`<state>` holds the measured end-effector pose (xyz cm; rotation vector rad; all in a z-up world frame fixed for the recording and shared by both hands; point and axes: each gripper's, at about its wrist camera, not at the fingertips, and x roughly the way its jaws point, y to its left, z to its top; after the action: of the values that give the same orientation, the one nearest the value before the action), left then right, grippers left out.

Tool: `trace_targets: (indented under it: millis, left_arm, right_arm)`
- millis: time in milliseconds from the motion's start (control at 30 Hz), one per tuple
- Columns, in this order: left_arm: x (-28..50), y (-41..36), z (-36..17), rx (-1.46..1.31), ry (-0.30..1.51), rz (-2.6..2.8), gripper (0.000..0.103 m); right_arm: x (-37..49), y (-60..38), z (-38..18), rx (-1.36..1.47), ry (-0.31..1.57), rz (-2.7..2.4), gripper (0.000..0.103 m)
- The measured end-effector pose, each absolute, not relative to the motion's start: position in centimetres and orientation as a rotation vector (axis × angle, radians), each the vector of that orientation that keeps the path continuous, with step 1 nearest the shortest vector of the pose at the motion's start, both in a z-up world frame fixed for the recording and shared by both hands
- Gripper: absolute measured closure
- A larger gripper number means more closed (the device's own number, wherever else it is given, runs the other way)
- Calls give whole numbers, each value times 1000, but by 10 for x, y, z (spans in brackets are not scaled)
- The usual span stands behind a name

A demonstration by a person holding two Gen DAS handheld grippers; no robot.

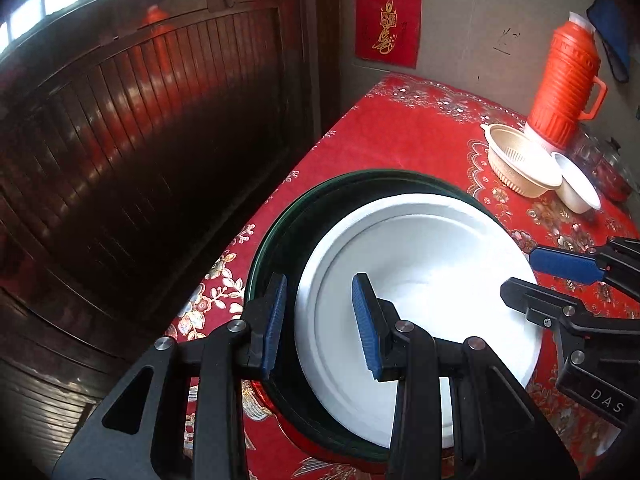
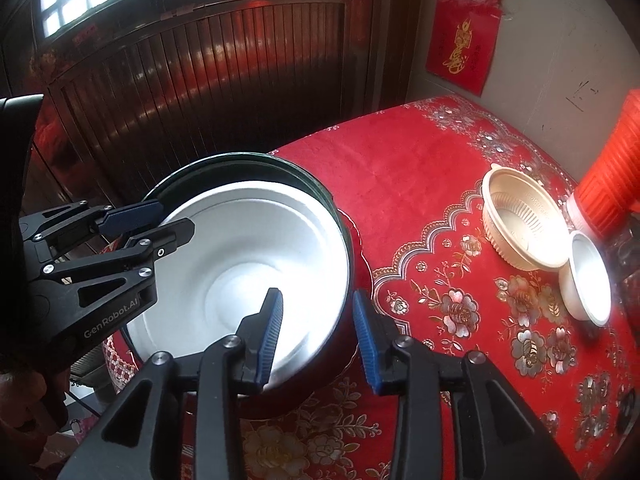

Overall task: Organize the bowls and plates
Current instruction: 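Lower the white plate into the green basin with both tools, then open both tools and lift them away from the white plate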

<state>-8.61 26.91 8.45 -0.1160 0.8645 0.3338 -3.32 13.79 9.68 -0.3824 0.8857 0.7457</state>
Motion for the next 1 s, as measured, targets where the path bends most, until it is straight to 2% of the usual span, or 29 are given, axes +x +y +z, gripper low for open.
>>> trace_targets:
  millis: [267, 367, 433, 500, 600, 1000]
  left_arm:
    - [-88, 267, 87, -118, 853, 349, 68]
    - [-88, 264, 89, -113, 852, 347, 62]
    - [-89, 263, 91, -112, 846, 343, 58]
    - [-92, 261, 95, -99, 826, 360, 57]
    - [-97, 260, 104, -88, 786, 381, 34]
    - [-97, 236, 121, -83, 729, 345, 34]
  right_arm:
    - [-34, 134, 98, -354, 889, 753, 67]
    - [-35, 132, 99, -342, 886, 757, 67]
    - [-36, 130, 101, -334, 884, 760, 60]
    - [-37, 128, 102, -324, 878, 762, 47]
    - [-38, 125, 105, -307, 871, 763, 47]
    - [-34, 100, 108, -250, 870, 732, 43]
